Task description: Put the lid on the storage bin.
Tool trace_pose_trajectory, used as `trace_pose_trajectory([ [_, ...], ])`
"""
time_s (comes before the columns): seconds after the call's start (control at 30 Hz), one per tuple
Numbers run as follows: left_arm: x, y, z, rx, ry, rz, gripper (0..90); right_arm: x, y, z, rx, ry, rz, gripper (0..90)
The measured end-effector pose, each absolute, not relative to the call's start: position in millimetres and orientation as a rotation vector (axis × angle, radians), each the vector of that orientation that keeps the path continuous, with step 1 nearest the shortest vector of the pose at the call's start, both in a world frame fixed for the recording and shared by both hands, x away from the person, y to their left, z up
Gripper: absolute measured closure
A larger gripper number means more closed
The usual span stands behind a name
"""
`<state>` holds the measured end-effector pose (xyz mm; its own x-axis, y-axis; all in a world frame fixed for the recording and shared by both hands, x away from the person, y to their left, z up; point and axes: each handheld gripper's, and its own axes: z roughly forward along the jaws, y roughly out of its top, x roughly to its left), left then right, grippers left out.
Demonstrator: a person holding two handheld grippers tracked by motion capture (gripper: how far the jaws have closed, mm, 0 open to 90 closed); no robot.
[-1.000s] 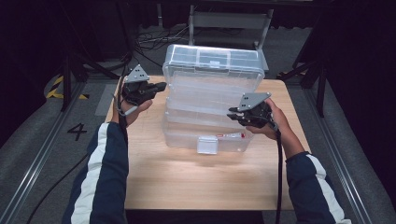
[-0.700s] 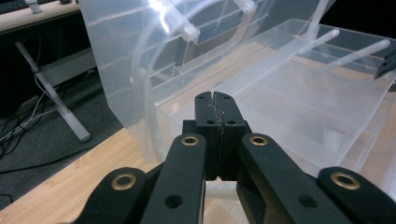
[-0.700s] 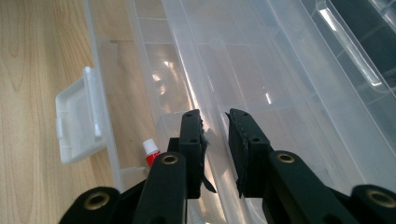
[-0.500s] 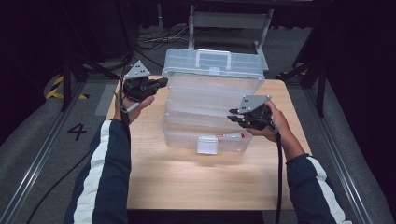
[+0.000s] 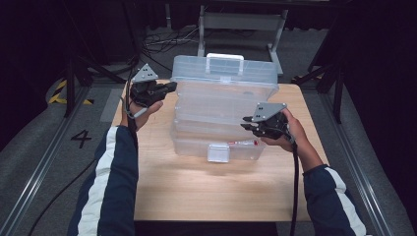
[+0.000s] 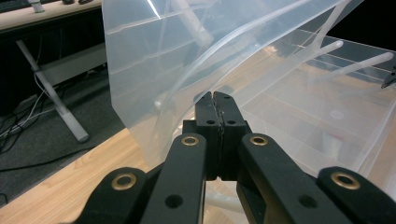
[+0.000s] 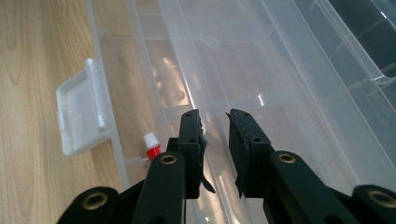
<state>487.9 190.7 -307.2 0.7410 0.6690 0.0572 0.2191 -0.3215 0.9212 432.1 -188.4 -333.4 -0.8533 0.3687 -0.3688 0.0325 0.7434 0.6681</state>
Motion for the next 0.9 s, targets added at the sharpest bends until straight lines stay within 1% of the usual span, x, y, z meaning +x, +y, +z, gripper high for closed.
trace_pose_trajectory([
  [0.3, 482.9, 190.8, -310.4, 1.889, 0.659, 0.526, 90.0, 426.6, -198.3, -333.5, 0.319, 2.445, 0.937, 77.5],
  [0.6, 476.1, 189.1, -312.5, 1.908, 0.632, 0.506, 90.0, 415.9, -217.5, -331.3, 0.354, 2.391, 0.963, 80.2],
  [0.9, 466.7, 189.3, -318.7, 1.934, 0.602, 0.493, 90.0, 404.9, -248.9, -331.7, 0.443, 2.342, 1.019, 79.6],
])
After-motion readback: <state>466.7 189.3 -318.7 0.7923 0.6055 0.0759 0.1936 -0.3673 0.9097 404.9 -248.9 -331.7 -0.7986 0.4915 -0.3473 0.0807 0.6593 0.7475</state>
